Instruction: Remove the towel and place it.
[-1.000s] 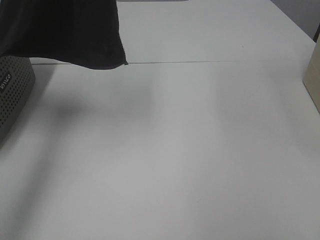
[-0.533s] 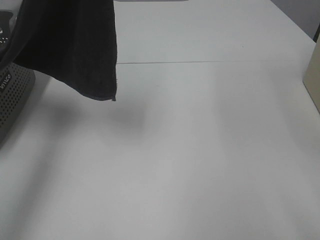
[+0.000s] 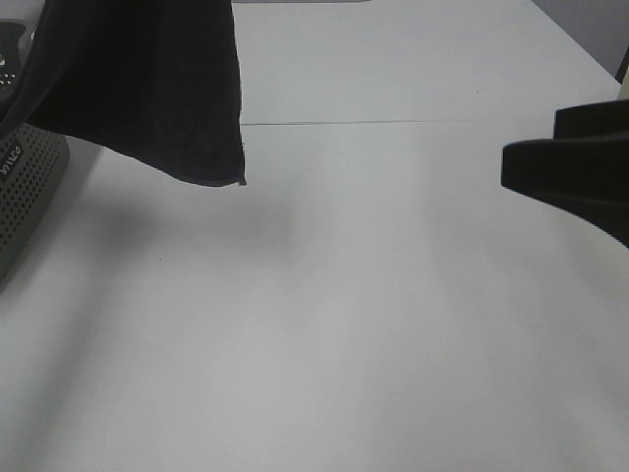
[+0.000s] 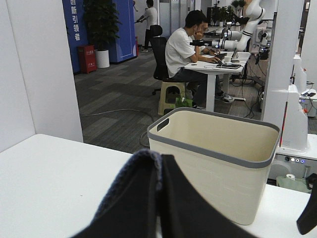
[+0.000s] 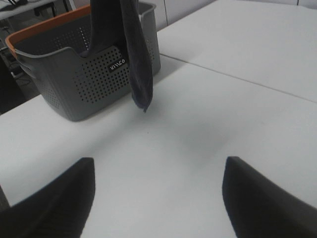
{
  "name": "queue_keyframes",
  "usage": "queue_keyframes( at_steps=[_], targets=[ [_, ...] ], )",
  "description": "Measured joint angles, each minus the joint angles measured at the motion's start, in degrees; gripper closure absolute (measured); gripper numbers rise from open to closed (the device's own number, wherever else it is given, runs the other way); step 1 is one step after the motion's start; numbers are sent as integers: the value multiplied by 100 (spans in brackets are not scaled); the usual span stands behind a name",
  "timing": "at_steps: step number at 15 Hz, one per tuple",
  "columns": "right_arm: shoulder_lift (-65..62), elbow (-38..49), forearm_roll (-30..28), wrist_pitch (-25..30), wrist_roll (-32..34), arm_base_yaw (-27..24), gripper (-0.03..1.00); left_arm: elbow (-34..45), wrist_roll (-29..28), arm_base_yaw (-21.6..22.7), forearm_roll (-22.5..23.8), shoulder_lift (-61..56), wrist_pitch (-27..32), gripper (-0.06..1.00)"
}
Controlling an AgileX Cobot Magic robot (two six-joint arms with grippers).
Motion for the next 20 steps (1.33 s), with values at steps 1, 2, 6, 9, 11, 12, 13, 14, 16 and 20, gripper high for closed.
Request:
queue_keyframes(
  at_steps=[1, 2, 6, 9, 11, 12, 13, 14, 16, 20],
  targets=[
    [344, 0, 636, 57, -779, 0, 27, 0, 0, 0, 0, 0, 0, 94],
    [699, 0, 1163, 201, -1495, 0, 27, 0, 0, 0, 0, 0, 0, 94],
    [2200, -52, 2389, 1278, -4085, 0, 27, 0, 0, 0, 0, 0, 0, 94],
    [3151, -344, 2452, 1473, -4423, 17, 28, 0, 0, 0, 6, 0, 0, 94],
    [3655, -659, 2475, 1346, -4469, 218, 28, 0, 0, 0, 11, 0, 0, 94],
    [3936, -859, 2481, 1129, -4532, 539, 28, 0, 0, 0, 17, 0, 0, 94],
    [4217, -1123, 2481, 791, -4544, 934, 28, 0, 0, 0, 17, 0, 0, 94],
    [4492, -1392, 2481, 481, -4544, 1266, 28, 0, 0, 0, 17, 0, 0, 94],
    [5065, -1879, 2475, 195, -4435, 1793, 28, 0, 0, 0, 17, 0, 0, 94],
    [6085, -2934, 2475, 69, -3403, 2149, 28, 0, 0, 0, 178, 0, 0, 94]
  ],
)
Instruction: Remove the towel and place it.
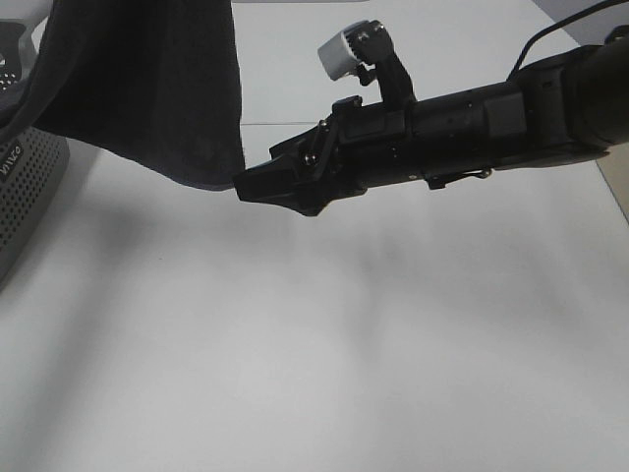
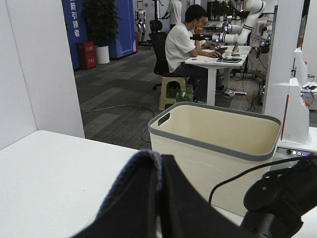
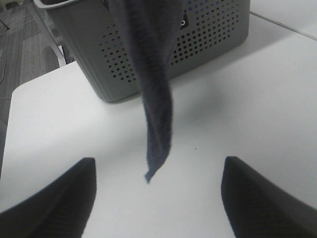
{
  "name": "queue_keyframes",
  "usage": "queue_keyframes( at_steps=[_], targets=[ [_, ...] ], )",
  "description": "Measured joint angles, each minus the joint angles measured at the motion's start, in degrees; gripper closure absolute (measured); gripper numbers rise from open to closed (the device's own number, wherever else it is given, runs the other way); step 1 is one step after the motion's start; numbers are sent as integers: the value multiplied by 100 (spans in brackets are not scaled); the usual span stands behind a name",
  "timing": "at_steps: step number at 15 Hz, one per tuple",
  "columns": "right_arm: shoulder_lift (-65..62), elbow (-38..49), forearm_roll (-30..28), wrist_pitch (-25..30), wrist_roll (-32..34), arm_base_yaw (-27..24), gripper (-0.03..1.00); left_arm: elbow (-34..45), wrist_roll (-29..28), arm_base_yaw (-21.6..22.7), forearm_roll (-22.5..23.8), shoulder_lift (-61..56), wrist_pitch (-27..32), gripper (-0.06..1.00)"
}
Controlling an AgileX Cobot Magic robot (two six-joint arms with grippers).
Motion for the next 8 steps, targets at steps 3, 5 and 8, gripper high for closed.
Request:
queue_keyframes(
  at_steps=[3, 5, 8],
  targets=[
    [584, -670, 17, 201, 516, 74, 28, 0, 0, 0, 46, 0, 0, 94],
    [779, -854, 40, 178, 498, 309, 28, 0, 0, 0, 52, 0, 0, 94],
    [968, -997, 23, -155, 418, 602, 37, 0, 0, 0, 52, 0, 0, 94]
  ],
)
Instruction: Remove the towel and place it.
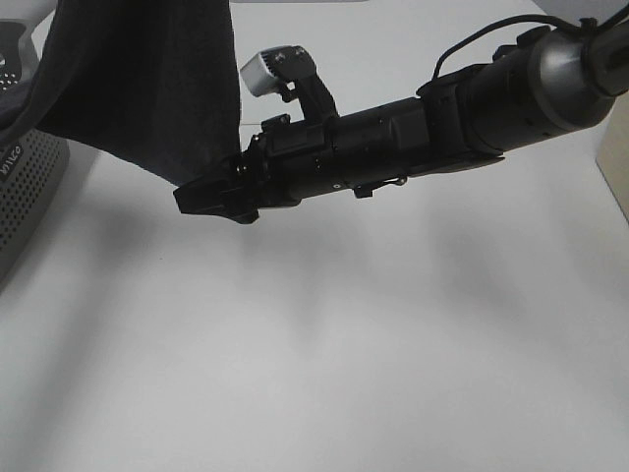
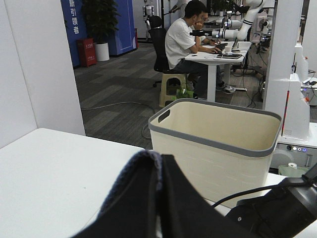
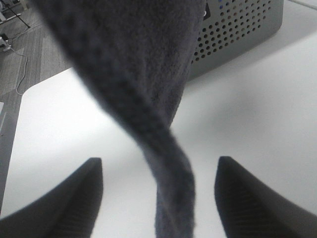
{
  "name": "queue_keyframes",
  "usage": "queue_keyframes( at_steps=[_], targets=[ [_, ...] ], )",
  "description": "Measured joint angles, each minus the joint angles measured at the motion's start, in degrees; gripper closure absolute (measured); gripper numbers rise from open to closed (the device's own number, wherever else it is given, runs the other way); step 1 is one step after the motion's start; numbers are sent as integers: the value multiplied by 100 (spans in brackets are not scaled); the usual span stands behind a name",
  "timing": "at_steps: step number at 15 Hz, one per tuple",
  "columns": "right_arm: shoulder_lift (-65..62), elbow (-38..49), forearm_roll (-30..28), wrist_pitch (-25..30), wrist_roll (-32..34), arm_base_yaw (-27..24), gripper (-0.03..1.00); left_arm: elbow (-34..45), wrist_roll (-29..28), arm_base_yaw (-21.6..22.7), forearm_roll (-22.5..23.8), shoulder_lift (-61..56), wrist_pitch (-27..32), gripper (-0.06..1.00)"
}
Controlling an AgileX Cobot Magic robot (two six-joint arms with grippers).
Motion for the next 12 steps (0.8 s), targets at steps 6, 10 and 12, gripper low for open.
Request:
queue_keyframes(
  at_steps=[6, 10, 12],
  targets=[
    [-178, 0, -69, -69, 315, 6, 96, 0, 0, 0, 401, 0, 241, 94],
    [-395, 0, -814, -86, 1037, 6, 96, 0, 0, 0, 430, 0, 636, 94],
    [-630, -34, -1845, -183, 2086, -74, 96, 0, 0, 0, 355, 0, 905, 94]
  ],
)
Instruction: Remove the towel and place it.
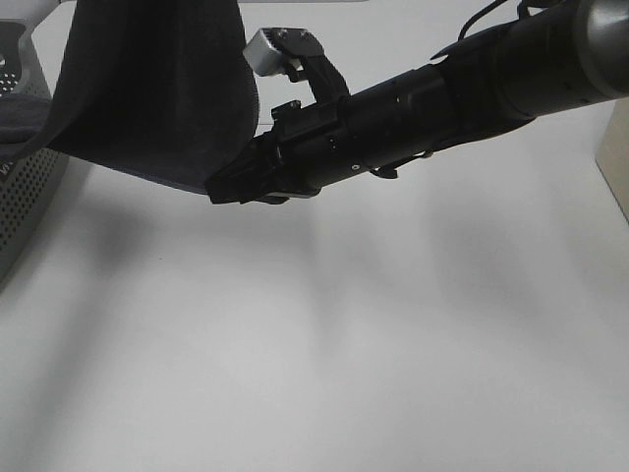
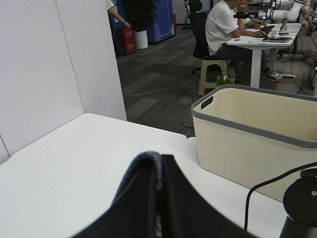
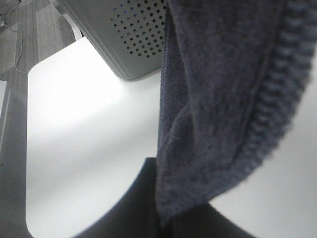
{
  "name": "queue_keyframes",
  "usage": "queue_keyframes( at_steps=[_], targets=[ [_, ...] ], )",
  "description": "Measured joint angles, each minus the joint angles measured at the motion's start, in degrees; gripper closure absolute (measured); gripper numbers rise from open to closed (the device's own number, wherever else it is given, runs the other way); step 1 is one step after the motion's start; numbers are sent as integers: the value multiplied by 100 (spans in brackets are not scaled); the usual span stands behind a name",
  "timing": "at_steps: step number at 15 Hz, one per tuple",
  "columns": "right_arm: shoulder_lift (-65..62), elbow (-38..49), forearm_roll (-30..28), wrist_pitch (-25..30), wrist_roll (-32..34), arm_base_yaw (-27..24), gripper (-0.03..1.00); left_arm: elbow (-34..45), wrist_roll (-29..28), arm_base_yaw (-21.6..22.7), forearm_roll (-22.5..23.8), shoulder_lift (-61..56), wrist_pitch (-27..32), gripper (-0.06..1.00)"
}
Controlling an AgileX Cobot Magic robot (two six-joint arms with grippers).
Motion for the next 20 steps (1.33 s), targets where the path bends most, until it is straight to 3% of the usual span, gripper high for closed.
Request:
queue_keyframes(
  at_steps=[3, 6, 10, 12, 15, 17, 20],
  targets=[
    [-315, -223, -1054, 201, 1077, -407, 96, 0, 0, 0, -361, 0, 212, 94],
    [-447, -1014, -2550, 1266, 2097, -871, 96, 0, -6, 0, -888, 0, 636, 94],
    [-447, -3123, -5300, 2704, 3678, -905, 96, -29, -6, -195, -1937, 0, 1450, 94],
    [-447, -4412, -6325, 3163, 4079, -905, 96, -264, -6, -470, -2051, 6, 2154, 94],
    [-453, -5959, -7305, 3226, 4171, -905, 96, -1180, -6, -882, -2263, 155, 3060, 94],
    [-453, -6629, -7723, 3123, 4171, -905, 96, -1977, -6, -940, -2406, 464, 3134, 94],
    [-453, -7128, -8176, 2447, 4171, -905, 96, -3008, -11, -951, -2544, 997, 3140, 94]
  ],
)
